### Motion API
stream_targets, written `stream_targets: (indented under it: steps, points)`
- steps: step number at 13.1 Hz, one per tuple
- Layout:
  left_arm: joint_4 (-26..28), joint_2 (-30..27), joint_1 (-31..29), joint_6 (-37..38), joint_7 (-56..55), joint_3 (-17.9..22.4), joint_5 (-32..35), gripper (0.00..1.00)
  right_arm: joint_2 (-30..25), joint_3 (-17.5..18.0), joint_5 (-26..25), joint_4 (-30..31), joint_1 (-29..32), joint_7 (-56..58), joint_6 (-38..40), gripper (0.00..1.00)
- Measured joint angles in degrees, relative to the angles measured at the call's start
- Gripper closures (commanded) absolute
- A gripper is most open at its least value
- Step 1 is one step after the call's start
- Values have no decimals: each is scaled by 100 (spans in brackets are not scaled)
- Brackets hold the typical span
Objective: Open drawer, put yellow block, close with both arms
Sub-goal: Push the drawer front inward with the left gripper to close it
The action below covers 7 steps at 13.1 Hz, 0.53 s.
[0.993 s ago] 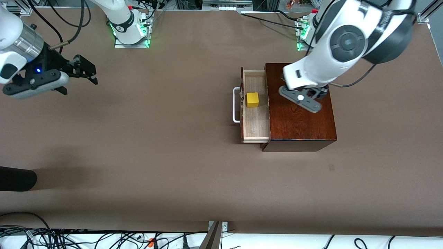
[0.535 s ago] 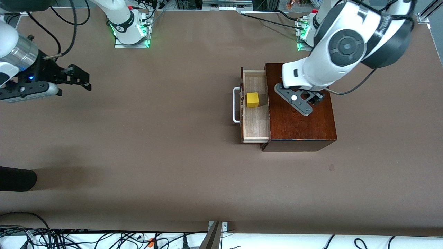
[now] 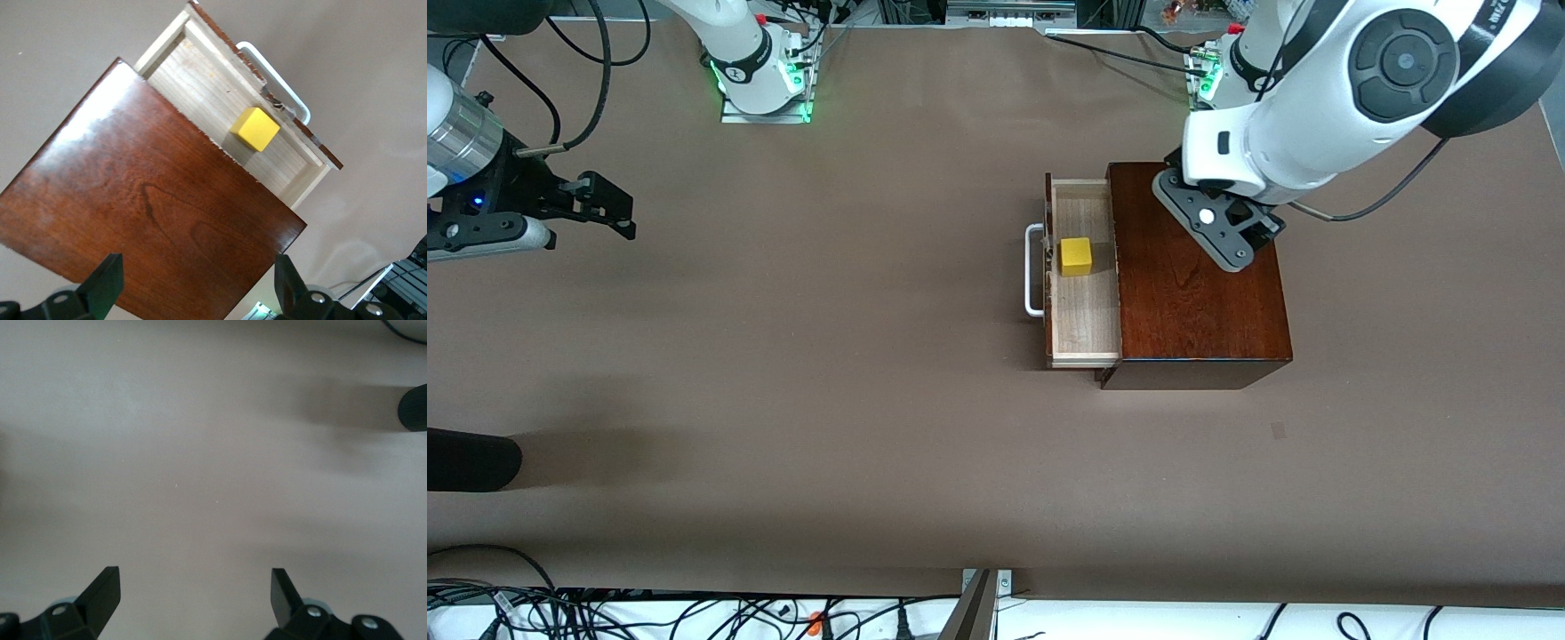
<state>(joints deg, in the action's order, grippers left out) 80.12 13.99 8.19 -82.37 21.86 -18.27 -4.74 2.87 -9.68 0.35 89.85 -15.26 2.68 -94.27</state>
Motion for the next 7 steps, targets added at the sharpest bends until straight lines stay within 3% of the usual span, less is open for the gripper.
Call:
stream_targets:
  steps: [3,7]
  points:
    - [18,254,272,-172,53,-254,-59,0,33,28,0,-41,-19,-1,-14,0]
    - [99,923,858,-1404,451,-309,-41,0,49,33,0,-48,-37,-1,-22,0]
